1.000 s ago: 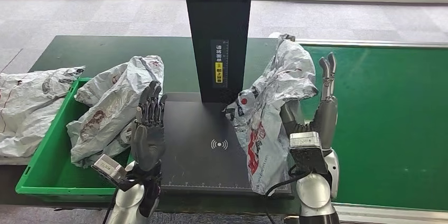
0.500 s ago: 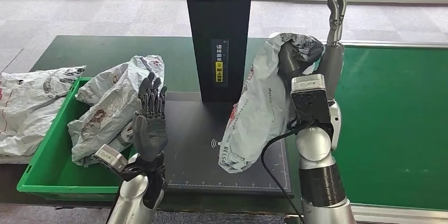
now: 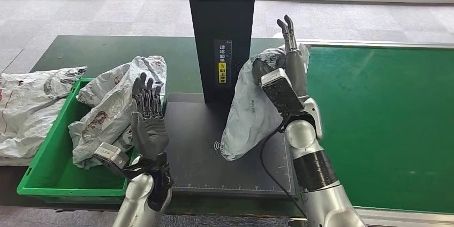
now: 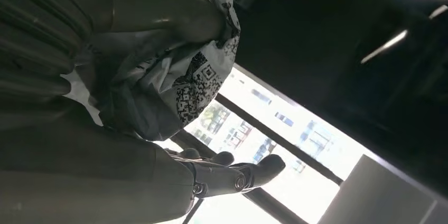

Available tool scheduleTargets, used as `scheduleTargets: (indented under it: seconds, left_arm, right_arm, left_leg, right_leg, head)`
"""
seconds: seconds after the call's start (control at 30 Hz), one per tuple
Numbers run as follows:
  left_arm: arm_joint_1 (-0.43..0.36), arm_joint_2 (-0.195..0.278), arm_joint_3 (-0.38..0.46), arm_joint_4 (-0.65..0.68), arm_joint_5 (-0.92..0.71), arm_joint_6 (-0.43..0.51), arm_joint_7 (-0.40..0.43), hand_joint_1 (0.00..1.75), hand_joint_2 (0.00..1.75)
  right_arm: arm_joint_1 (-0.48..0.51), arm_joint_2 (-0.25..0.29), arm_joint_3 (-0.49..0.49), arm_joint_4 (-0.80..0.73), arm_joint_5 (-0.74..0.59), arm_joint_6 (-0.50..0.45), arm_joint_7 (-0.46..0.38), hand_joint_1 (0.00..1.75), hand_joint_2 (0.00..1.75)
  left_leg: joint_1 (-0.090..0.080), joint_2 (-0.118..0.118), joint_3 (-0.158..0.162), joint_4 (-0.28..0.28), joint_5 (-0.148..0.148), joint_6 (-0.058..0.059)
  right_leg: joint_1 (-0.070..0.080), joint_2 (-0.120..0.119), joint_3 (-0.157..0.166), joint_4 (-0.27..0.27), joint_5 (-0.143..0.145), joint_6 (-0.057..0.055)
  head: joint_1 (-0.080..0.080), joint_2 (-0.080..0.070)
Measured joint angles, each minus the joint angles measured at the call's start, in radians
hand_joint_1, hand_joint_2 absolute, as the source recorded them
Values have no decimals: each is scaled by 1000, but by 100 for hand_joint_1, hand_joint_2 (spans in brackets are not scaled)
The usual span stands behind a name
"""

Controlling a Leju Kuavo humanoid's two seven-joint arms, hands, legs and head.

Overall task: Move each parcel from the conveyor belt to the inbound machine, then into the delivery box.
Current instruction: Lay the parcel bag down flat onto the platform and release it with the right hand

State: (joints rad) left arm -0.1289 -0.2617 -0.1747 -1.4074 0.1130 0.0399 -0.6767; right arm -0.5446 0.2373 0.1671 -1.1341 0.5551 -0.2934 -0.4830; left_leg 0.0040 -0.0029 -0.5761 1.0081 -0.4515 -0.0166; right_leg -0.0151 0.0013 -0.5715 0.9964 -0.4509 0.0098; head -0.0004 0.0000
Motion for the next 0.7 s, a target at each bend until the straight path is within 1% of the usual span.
scheduleTargets:
  seconds: [0.13,0.2,0.37,0.47,0.6,0.7]
  left_arm:
    - [20,2,0,11,8,-15,0,0,0]
    - [33,4,0,14,10,-23,0,0,0]
    - [47,7,0,22,12,-33,0,0,0]
    - [48,7,0,25,13,-37,0,0,0]
    - [47,7,0,33,15,-40,0,0,0]
    - [48,7,1,41,26,-42,0,0,0]
  right_arm:
    - [4,-32,27,17,7,115,63,0,175]
    - [15,-53,36,20,8,147,73,0,175]
    - [61,-90,39,6,11,135,67,0,175]
    - [81,-99,39,-17,-8,145,64,0,175]
    - [94,-109,51,-33,33,180,79,0,175]
    - [115,-112,64,-65,3,165,48,0,175]
  left_leg:
    - [0,0,-1,0,0,0]
    - [0,0,-1,0,0,0]
    - [0,-1,-1,0,0,0]
    - [0,0,-1,0,0,0]
    - [0,0,-1,0,0,0]
    - [0,0,-1,0,0,0]
  right_leg:
    - [0,0,0,0,0,0]
    - [0,0,-1,-1,0,0]
    - [0,-1,-1,-1,0,0]
    - [0,0,-2,-1,0,0]
    - [0,0,-2,0,0,0]
    - [0,0,-2,0,0,0]
  head:
    - [0,0]
    - [0,0]
    - [0,0]
    - [0,0]
    - [0,0]
    - [0,0]
